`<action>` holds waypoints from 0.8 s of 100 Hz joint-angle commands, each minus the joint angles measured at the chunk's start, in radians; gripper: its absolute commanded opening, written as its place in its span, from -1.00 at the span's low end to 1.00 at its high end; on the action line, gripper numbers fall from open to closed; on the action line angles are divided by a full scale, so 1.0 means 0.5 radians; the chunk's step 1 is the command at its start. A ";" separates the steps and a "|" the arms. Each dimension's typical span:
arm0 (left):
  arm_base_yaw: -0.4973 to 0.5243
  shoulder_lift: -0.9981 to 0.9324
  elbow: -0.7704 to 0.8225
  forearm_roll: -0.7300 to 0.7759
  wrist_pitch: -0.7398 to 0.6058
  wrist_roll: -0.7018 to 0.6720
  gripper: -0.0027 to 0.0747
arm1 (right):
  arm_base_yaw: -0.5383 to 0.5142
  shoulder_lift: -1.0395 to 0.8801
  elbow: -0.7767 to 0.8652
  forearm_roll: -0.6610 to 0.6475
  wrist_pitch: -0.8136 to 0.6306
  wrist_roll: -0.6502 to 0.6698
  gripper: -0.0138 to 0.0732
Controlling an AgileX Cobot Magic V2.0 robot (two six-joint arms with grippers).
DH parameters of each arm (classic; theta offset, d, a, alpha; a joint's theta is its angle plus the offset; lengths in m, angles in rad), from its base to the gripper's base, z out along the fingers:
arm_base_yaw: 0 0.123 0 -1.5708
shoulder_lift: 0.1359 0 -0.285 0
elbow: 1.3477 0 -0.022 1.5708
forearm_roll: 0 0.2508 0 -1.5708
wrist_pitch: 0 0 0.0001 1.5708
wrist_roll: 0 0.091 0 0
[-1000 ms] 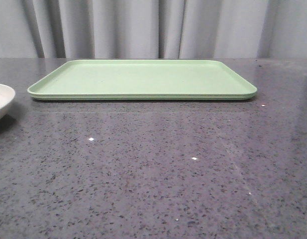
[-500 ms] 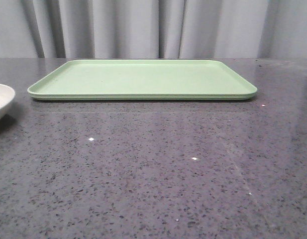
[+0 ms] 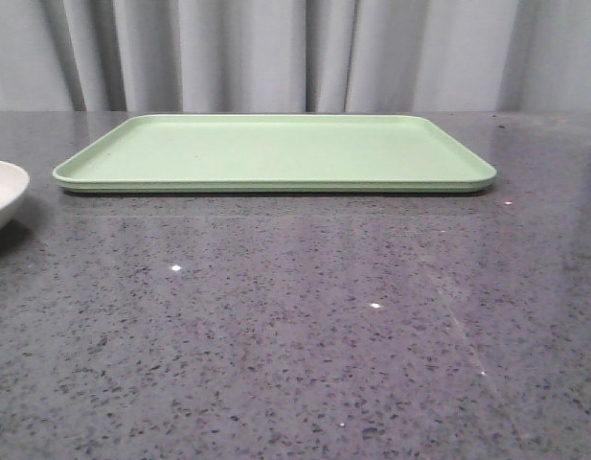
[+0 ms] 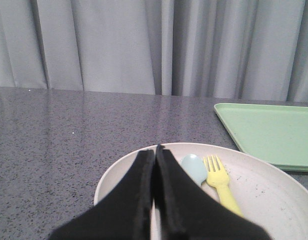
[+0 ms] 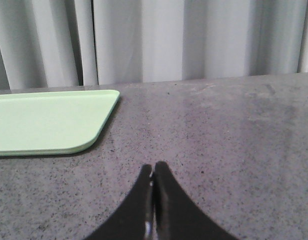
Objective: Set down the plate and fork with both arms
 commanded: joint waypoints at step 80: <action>-0.008 0.905 -1.146 0.014 0.507 -0.017 -0.97 | -0.015 0.836 -1.101 0.021 0.821 -0.019 -0.82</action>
